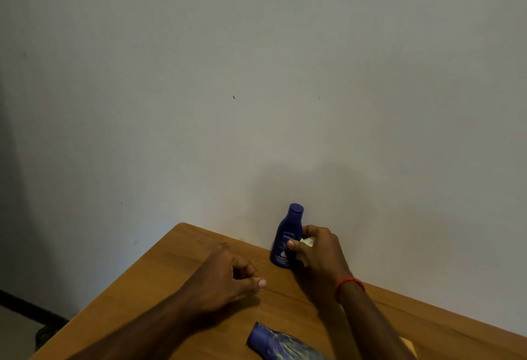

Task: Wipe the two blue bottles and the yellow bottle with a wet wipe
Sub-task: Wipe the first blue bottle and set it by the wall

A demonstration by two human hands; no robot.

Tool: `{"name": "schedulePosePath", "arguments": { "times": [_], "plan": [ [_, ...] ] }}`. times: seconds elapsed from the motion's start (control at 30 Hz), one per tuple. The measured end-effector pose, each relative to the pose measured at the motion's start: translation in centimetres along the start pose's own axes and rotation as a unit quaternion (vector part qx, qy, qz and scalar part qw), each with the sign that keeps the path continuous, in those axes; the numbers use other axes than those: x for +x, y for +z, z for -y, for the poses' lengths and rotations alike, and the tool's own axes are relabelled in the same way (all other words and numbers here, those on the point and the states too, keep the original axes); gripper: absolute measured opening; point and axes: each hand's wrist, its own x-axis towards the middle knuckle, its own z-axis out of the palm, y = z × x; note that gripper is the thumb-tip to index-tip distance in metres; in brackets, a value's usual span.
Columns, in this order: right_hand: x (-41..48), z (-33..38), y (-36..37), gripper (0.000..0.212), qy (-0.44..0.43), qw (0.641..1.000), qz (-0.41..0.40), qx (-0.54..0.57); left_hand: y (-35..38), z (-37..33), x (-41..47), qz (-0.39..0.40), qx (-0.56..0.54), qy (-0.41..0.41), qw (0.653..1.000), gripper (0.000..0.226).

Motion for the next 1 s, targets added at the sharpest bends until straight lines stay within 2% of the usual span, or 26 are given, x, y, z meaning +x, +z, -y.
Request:
{"name": "schedulePosePath", "arguments": {
  "times": [0.17, 0.4, 0.5, 1.0],
  "plan": [
    [0.0, 0.5, -0.2, 0.043, -0.006, 0.999, 0.017, -0.030, 0.8, -0.5, 0.4, 0.009, 0.006, 0.015, 1.000, 0.015],
    [-1.2, 0.4, -0.2, 0.051, -0.003, 0.996, -0.015, -0.089, 0.2, -1.2, -0.2, 0.011, 0.013, 0.030, 0.999, 0.014],
    [-1.9, 0.4, -0.2, 0.048, 0.010, 0.995, -0.021, -0.097, -0.4, -1.8, -0.7, 0.006, 0.022, 0.046, 0.999, 0.012],
    [-2.5, 2.5, 1.1, 0.056, 0.041, 0.986, -0.044, -0.153, -2.4, -1.9, -2.4, -0.003, 0.049, 0.085, 0.995, 0.023]
  ]
}}
